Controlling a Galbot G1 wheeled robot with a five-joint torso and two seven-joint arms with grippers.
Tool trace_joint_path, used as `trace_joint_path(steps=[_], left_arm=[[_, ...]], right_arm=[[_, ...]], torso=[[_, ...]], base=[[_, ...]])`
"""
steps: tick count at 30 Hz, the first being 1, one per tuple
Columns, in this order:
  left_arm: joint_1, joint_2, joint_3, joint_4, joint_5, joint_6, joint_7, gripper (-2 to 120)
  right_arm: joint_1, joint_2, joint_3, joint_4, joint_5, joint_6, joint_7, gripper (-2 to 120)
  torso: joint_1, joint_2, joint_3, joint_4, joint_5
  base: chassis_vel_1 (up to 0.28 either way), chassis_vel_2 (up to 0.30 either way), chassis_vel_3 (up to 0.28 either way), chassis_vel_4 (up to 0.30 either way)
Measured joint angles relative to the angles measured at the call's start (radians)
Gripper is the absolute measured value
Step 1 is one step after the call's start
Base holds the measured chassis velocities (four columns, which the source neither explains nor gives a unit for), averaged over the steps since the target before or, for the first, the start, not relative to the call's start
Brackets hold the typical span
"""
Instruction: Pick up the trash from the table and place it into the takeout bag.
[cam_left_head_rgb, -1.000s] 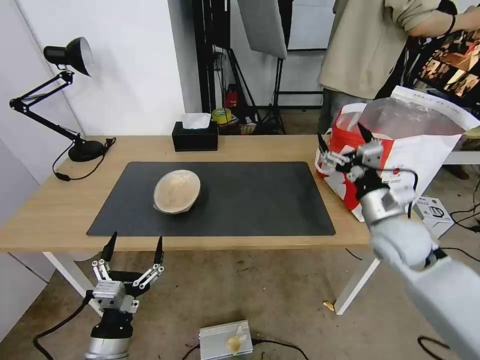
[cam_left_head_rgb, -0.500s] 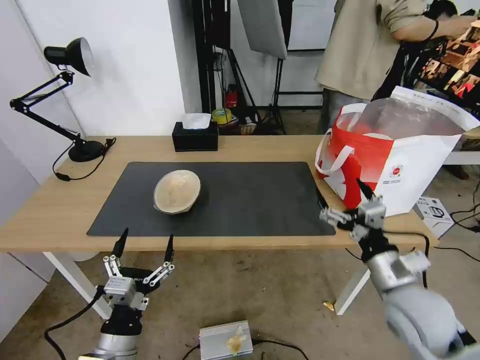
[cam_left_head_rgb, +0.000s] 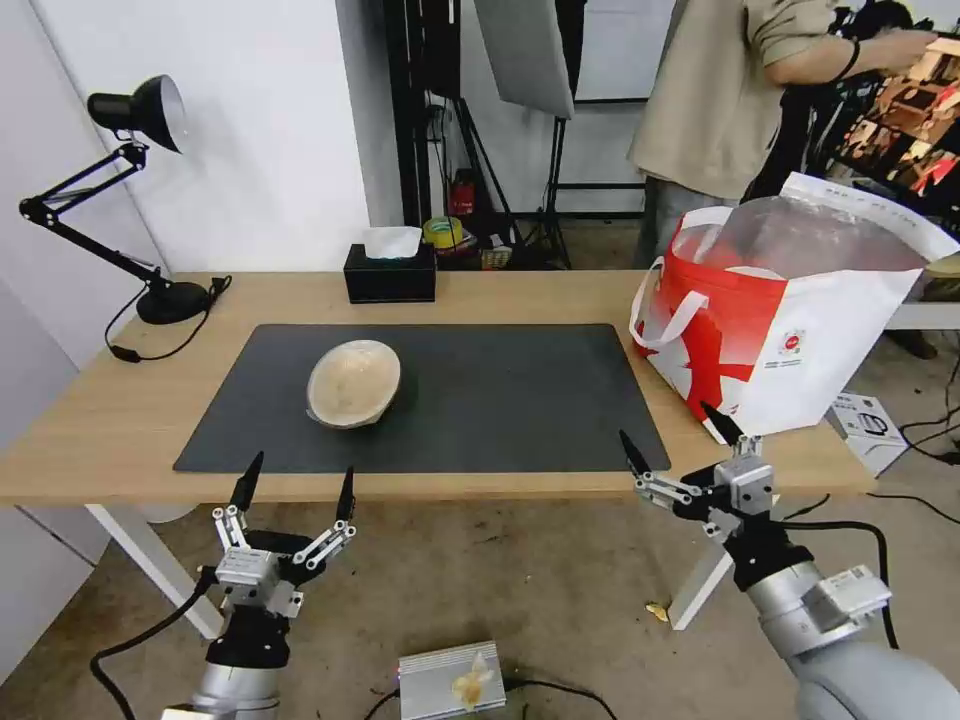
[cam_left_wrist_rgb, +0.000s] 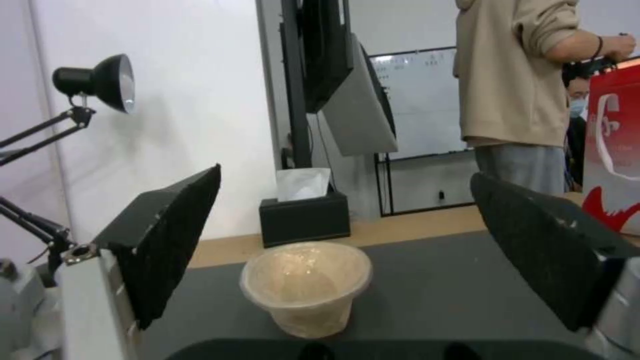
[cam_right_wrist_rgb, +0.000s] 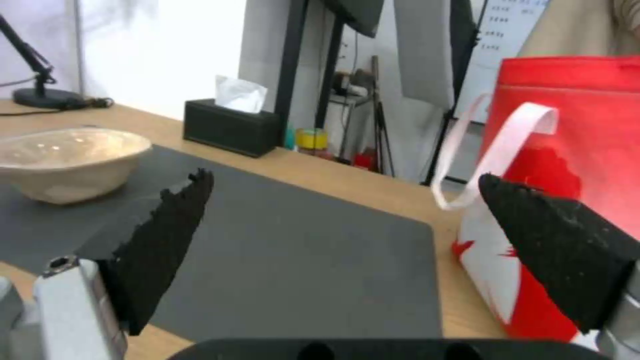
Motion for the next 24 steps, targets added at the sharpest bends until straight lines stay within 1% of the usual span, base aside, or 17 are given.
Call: trace_joint_path(steps=[1,2,3,4,5,9,15,24], left_arm=[[0.0,0.0,0.0,0.0,0.0,0.0,0.0,100],[0.0,0.005,-0.001,-0.002,-0.006,0.001,0.02,100],[0.0,0.005,-0.001,-0.002,-0.006,0.001,0.02,100],[0.0,0.011,-0.002,-0.004,-0.013,0.001,0.037,100],[0.0,0.036,-0.01,-0.004,-0.041,0.002,0.08,100],[0.001,0.054,-0.027,0.001,-0.064,0.002,0.101,100],[0.003,0.072,-0.032,0.006,-0.085,0.002,0.116,100],[0.0,0.092,-0.031,0.01,-0.107,0.001,0.119,100]], right_arm=[[0.0,0.0,0.0,0.0,0.0,0.0,0.0,100],[-0.008,0.009,-0.012,0.003,-0.006,0.0,-0.008,100],[-0.008,0.009,-0.012,0.003,-0.006,0.0,-0.008,100],[-0.016,0.014,-0.018,0.006,-0.008,0.0,-0.014,100],[-0.026,0.015,-0.022,0.017,-0.01,0.001,-0.033,100],[-0.03,0.009,-0.021,0.021,-0.002,0.001,-0.049,100],[-0.041,0.017,-0.022,0.024,-0.001,0.001,-0.074,100],[-0.064,0.045,-0.022,0.028,-0.027,0.006,-0.096,100]], torso=[[0.0,0.0,0.0,0.0,0.0],[0.0,0.0,0.0,0.0,0.0],[0.0,0.0,0.0,0.0,0.0],[0.0,0.0,0.0,-0.0001,0.0],[0.0,0.0,0.0,-0.0002,0.0],[0.0,0.0,0.0,-0.0001,-0.0001],[0.0,0.0,0.0,-0.0001,0.0],[0.0,0.0,0.0,-0.0001,0.0]], base=[[0.0,0.0,0.0,0.0],[0.0,0.0,0.0,0.0],[0.0,0.0,0.0,0.0],[0.0,0.0,0.0,0.0],[0.0,0.0,0.0,0.0],[0.0,0.0,0.0,0.0],[0.0,0.0,0.0,0.0],[0.0,0.0,0.0,0.0]])
